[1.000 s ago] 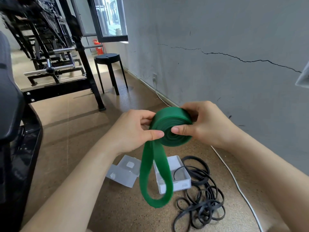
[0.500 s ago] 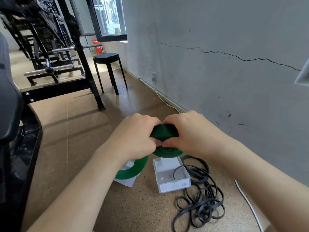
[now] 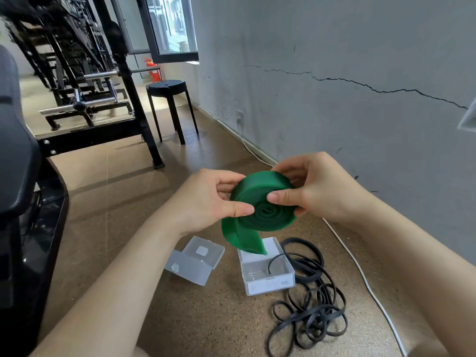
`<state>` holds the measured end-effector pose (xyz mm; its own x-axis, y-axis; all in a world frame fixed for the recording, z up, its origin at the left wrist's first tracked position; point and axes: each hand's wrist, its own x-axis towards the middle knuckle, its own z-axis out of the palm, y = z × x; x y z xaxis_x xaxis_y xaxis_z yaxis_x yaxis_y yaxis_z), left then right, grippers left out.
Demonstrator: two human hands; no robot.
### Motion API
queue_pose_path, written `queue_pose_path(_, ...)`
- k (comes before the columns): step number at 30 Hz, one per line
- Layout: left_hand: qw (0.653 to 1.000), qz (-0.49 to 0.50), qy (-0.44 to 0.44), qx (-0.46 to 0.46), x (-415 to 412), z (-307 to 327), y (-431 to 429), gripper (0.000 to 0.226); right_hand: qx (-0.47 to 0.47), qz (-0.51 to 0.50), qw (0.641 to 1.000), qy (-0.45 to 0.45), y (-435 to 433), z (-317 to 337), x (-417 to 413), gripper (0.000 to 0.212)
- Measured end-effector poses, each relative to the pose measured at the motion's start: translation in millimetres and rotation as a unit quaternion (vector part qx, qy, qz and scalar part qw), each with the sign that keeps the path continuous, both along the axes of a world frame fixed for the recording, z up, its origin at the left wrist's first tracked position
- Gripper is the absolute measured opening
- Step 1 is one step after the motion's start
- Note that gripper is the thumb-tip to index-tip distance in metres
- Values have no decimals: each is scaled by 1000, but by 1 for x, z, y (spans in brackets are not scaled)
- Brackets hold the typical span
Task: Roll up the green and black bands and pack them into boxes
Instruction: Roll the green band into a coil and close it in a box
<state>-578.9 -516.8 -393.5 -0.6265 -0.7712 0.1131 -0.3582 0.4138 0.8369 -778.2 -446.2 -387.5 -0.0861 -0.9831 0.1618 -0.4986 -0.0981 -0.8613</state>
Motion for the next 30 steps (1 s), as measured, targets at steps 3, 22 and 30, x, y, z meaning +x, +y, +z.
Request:
queue_pose_path(3,998,9,-40,-43,-2,1,0,39,9,3,1000,-27,1,-3,0,29)
queue_pose_path(22,982,13,-157,-106,-6,9,7,44,27,-10,975,219,-2,-3,15,42)
queue_pose_path(30,960,12,-193,-203,-8,14,8,30,21,19,995,101,-9,-11,9,46)
